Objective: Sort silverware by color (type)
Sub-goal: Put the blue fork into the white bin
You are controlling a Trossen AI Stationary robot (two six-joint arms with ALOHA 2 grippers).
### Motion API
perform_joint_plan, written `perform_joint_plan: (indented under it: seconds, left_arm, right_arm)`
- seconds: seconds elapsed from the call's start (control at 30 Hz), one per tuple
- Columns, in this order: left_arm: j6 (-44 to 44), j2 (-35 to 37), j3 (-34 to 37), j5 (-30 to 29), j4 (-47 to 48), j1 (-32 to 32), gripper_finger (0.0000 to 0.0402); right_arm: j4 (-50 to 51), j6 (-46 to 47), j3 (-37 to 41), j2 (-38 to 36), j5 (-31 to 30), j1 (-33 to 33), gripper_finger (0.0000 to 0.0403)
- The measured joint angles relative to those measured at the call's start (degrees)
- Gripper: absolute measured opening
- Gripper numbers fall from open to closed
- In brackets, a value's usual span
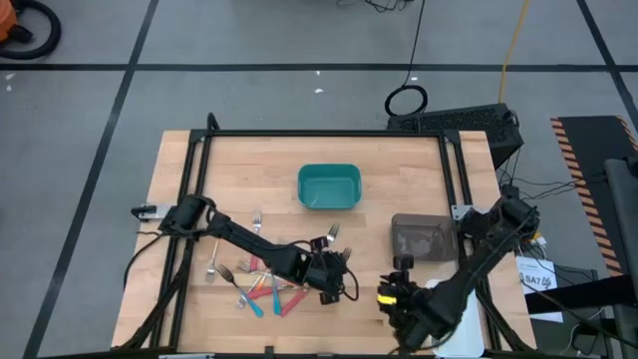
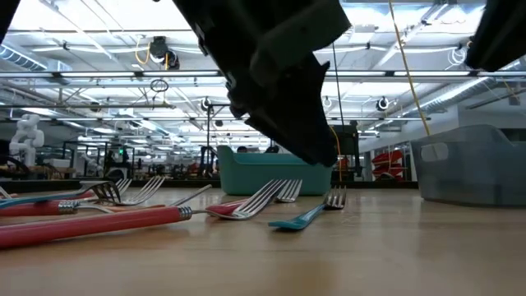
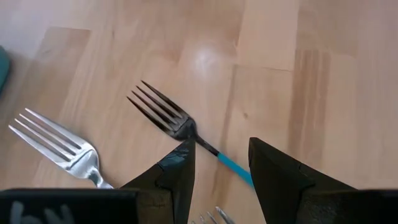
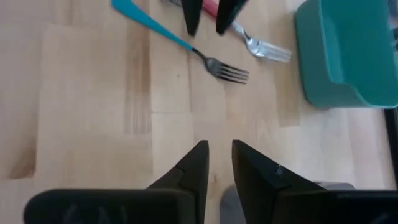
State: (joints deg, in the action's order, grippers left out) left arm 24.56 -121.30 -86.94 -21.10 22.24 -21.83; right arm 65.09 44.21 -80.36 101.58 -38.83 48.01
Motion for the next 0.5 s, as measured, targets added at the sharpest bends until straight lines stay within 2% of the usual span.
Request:
perform_joint_plan:
  seconds: [0.5]
  left_arm:
    - [-0.1, -0.1, 0.0, -2.0, 0.1, 2.2, 0.0150]
  right_arm:
    - [0.0, 5.5, 0.0, 0.0, 0.0, 2.1, 0.0059]
